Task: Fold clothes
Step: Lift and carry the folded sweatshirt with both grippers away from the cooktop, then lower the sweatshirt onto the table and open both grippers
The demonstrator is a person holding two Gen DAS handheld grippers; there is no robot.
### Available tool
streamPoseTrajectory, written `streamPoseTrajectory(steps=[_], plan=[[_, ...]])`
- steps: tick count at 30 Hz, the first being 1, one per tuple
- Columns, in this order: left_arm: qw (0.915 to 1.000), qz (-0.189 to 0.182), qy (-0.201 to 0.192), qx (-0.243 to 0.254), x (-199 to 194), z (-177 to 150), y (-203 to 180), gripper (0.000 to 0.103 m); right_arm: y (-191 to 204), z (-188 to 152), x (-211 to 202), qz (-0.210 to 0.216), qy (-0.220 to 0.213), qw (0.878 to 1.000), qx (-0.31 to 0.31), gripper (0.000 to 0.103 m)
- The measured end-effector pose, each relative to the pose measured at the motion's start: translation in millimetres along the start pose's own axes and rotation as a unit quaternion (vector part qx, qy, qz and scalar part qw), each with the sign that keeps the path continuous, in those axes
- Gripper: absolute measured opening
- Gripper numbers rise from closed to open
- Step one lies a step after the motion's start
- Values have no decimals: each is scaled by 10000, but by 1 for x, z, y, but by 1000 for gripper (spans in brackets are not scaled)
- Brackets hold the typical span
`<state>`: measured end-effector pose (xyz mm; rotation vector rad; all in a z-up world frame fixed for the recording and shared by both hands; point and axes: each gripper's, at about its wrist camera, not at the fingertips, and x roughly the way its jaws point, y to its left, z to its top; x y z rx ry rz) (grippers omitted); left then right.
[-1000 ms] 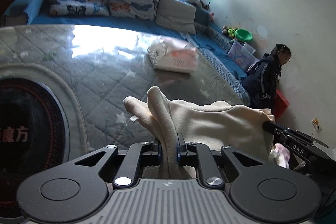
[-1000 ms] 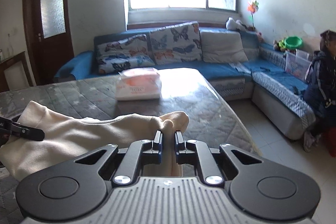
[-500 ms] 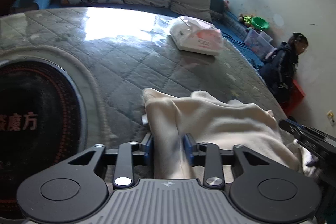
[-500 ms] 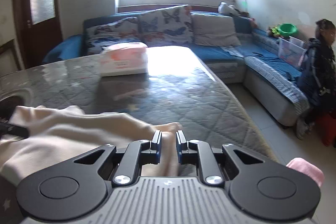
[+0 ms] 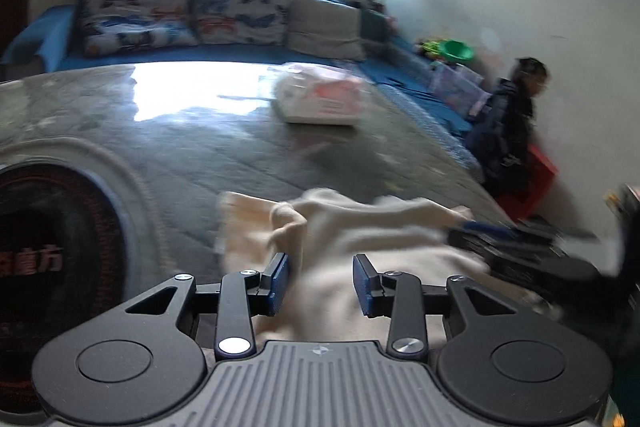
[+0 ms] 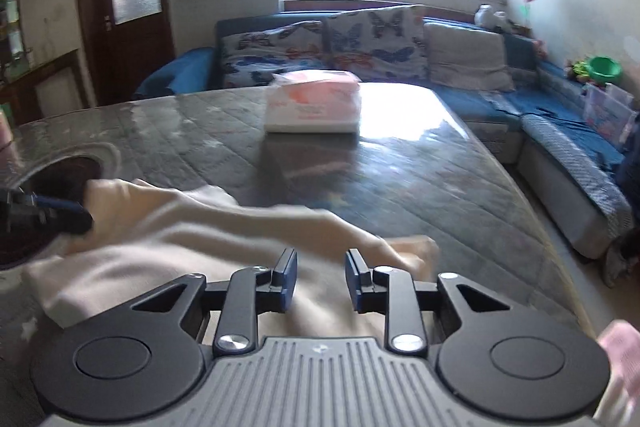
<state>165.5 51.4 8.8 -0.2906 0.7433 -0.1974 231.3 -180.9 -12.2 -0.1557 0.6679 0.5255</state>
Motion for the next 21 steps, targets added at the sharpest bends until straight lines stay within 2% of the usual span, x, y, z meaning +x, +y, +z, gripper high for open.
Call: streamPoseTrajectory(steps=[1,6,13,16,17,21], plan=[[10000,-48,10,40,1,-1,-4,37,2,3,3,31,12,10000,-33,26],[9994,158,-229,186,-2,-4,-11,37,18,17,28,217,173,9993,-247,27],[9984,-290,40,486,2,-15,-20,38,29,22,52,280,309,9984,-379,32],[9978,-328,109,564,7,-22,-24,38,31,25,49,284,282,9984,-398,35],[9977,-334,125,572,8,-24,-24,39,32,26,46,344,242,9983,-413,38],[9978,-323,212,531,12,-30,-21,39,42,34,50,546,227,9968,-530,39]])
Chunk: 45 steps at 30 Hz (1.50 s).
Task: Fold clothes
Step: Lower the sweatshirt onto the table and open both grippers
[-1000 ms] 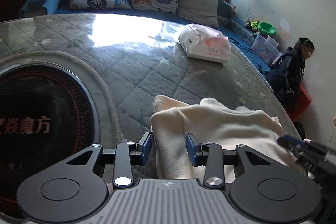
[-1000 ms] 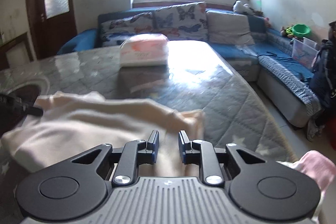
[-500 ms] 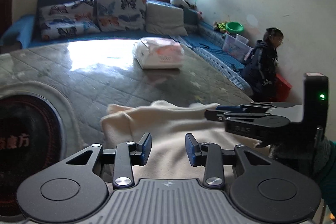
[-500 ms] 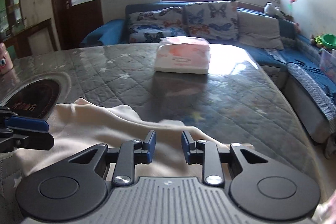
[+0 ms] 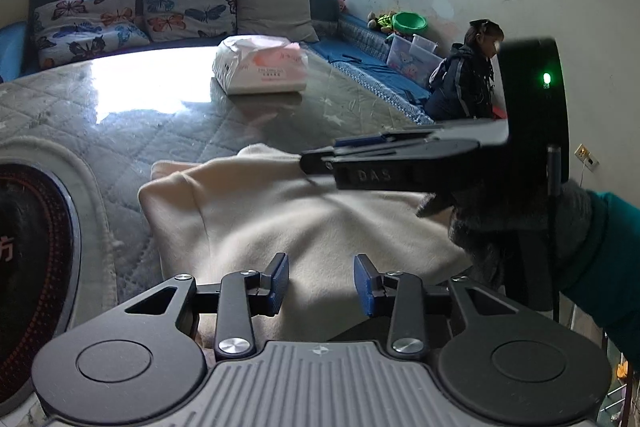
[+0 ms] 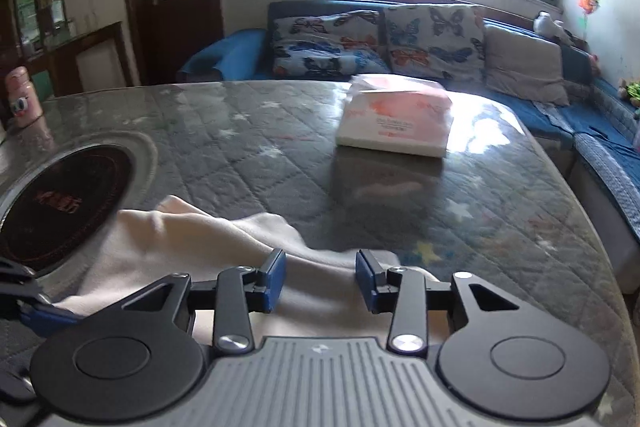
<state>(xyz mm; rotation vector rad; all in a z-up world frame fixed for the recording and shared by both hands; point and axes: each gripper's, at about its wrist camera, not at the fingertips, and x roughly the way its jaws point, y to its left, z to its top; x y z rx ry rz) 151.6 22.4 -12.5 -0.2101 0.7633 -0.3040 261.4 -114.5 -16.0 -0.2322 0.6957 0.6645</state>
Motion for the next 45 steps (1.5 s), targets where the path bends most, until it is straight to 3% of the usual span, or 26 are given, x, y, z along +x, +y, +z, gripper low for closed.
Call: streamPoseTrajectory(steps=[8,16,24,32,45], plan=[[10000,-18,30,10,0,-4,1,40,2,7,22,93,68,9999,98,44],[9998,70,-117,-165,-14,-4,12,40,-5,-10,-18,80,-180,9993,310,47],[9995,96,-293,-20,-4,8,6,38,1,-46,-46,-64,-260,9993,264,49],[9997,-56,-222,-70,14,9,5,29,12,-71,-63,-269,-414,9987,88,51],[9999,-48,-91,55,9,-2,3,34,19,-90,-80,-396,-547,9975,183,54]])
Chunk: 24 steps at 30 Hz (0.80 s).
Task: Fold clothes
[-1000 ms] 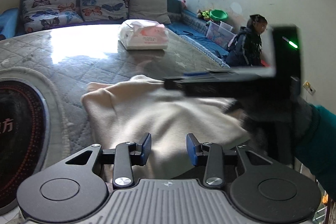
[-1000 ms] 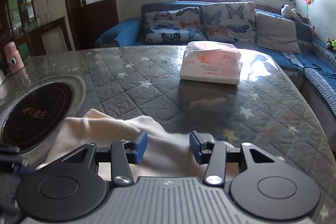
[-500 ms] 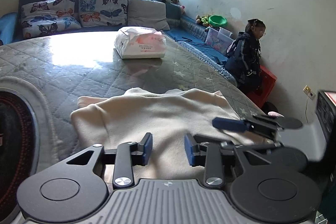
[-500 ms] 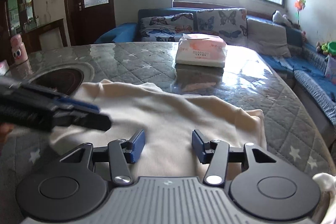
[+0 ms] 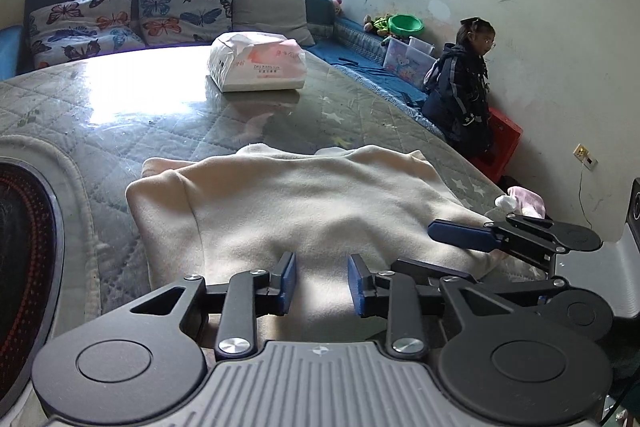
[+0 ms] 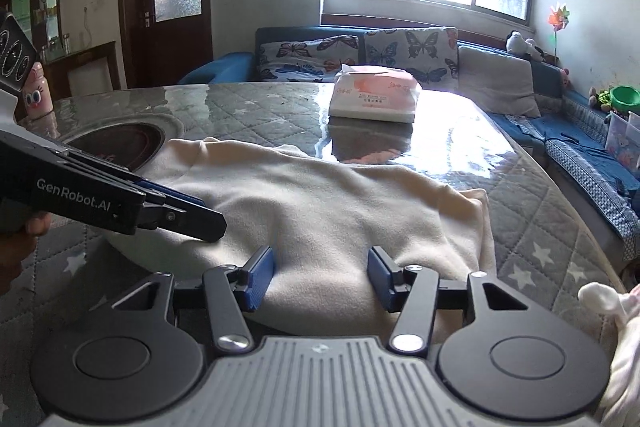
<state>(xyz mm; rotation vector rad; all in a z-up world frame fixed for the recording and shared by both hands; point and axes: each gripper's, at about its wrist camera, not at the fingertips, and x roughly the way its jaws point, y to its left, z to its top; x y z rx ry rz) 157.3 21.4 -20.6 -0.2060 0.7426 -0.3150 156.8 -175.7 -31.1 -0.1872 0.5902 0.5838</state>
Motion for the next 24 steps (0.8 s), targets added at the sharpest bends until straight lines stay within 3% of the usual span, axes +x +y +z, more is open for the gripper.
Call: streamPoseTrajectory(steps=[9,22,24], plan=[[9997,217,22,-88,-19,-4,-5,50,3,3,-12,-193,-85,9995,220,81],[9989,440,3,-145,-43,-22,-11,61,19,-5,-30,-315,-239,9986,364,99],[9988,461,-12,-166,-47,-25,-12,67,20,-7,-33,-381,-238,9982,390,103]])
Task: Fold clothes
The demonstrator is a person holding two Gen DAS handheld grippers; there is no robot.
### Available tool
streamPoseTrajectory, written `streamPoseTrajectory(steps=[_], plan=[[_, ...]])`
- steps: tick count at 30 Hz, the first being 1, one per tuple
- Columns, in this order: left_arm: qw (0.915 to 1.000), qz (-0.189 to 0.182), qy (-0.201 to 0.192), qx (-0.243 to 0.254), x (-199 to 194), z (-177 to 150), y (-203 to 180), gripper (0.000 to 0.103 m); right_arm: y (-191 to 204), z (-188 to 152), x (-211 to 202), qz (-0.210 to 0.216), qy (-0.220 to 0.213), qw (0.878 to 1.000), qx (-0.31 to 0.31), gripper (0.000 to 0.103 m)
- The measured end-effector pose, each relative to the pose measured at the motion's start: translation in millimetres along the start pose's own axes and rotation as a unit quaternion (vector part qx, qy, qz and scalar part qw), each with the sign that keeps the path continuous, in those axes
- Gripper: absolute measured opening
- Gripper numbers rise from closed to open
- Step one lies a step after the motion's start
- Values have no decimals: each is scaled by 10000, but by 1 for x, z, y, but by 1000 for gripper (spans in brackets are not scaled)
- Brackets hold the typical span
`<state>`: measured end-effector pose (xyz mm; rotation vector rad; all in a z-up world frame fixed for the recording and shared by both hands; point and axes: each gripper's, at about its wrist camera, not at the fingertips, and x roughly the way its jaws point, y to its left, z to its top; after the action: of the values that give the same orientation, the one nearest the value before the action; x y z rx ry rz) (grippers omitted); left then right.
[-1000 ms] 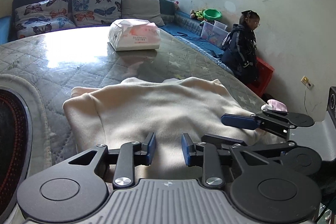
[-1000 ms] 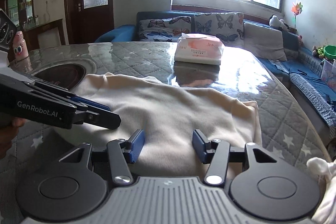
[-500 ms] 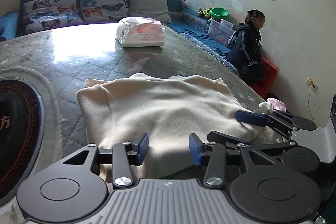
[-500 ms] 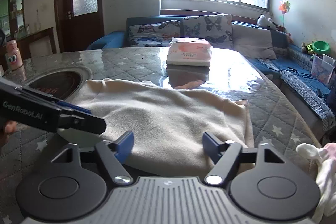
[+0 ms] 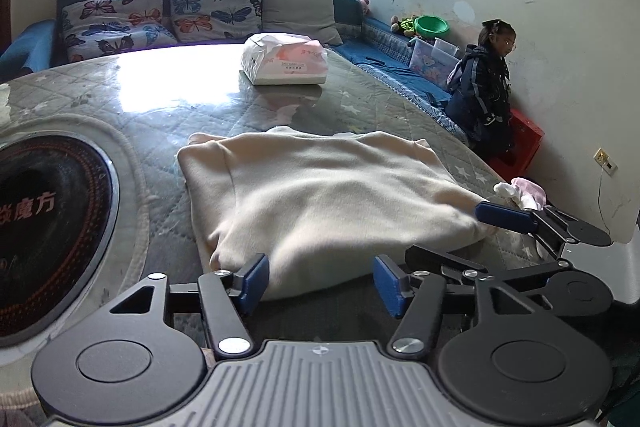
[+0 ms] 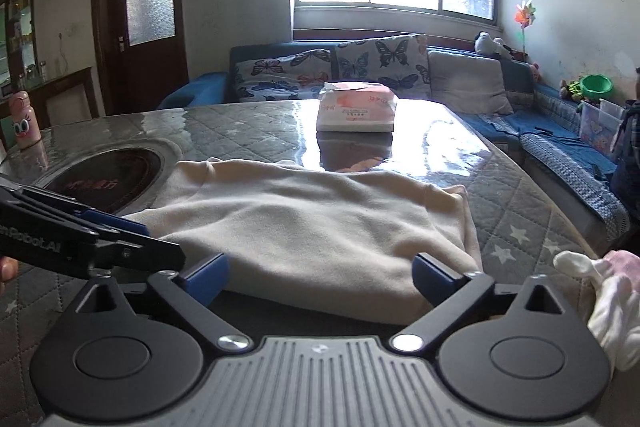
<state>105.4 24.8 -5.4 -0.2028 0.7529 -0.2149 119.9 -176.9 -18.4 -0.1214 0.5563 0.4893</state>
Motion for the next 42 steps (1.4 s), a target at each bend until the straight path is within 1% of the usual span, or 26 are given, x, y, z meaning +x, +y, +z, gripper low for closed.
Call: streamPoseTrajectory(steps=[4,6,9,13,18,21,29,42], plan=[[10000,64,-32,31,-6,-6,-3,77,2,-4,-4,-11,23,10000,41,103],[9999,118,-51,57,-8,-9,-4,87,4,-6,-5,-32,52,10000,38,103],[9997,204,-110,81,-13,-14,-5,97,7,-10,-7,-98,71,9999,36,103],[9995,258,-178,57,-20,-18,-4,103,9,-13,-8,-88,62,9999,113,103],[9993,333,-194,22,-26,-23,-1,103,10,-17,-10,-23,100,9994,339,103],[9991,382,-204,15,-30,-26,-1,103,11,-18,-12,-78,94,9991,401,103],[9985,536,-134,23,-38,-37,0,103,18,-24,-17,-145,199,9992,327,103],[9973,704,-150,-175,-50,-51,6,103,26,-33,-25,-311,280,9986,333,103]])
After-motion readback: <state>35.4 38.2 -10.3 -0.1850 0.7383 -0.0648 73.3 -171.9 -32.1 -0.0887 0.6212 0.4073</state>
